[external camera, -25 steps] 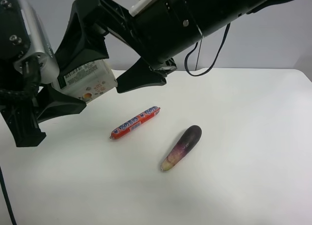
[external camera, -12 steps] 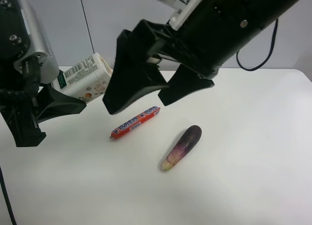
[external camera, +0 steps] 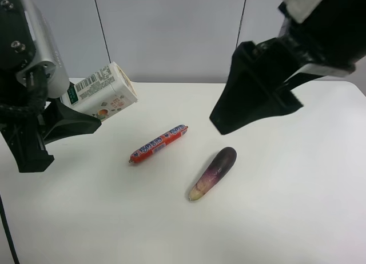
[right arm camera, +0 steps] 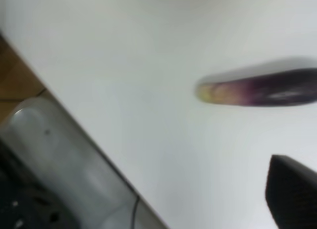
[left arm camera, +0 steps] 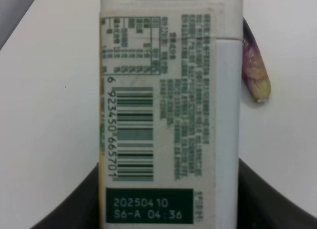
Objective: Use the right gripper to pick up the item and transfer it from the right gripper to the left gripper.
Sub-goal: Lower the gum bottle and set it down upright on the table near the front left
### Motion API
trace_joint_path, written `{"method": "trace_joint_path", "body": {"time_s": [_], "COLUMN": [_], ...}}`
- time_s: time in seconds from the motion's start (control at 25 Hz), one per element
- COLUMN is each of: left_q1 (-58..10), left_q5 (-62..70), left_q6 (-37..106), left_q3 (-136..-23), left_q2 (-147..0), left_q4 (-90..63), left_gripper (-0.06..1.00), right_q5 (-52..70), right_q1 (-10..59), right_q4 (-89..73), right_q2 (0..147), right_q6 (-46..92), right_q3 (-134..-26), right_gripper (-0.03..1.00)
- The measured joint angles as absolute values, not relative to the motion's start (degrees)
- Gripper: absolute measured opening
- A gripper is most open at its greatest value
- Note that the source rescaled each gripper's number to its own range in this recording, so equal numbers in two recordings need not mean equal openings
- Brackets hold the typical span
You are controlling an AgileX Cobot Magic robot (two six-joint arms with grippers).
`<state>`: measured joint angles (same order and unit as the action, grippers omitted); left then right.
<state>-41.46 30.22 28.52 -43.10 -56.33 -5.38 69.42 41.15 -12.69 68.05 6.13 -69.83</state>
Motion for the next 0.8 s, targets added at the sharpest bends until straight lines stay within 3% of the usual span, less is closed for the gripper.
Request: {"method": "trace_joint_path", "body": {"time_s": [0.28,0.8], "left_q1": [-41.5,-41.5], "left_q5": [30.2,30.2], "left_q6": [28.5,28.5], "left_q3": [-43.1,-43.1], "left_q2": [-56.3,-56.3], "left_q4": [-5.4,-5.4], "left_gripper": [0.01,0.01], "right_q5": [69.5,69.9], "right_q1": [41.1,41.2], "right_q4": [-10.4,-3.7], "right_q2": [56.9,28.2], "right_q6": [4.3,0.0], "right_q3": [-66.8,-41.2], "right_gripper": [1.00,1.00]}}
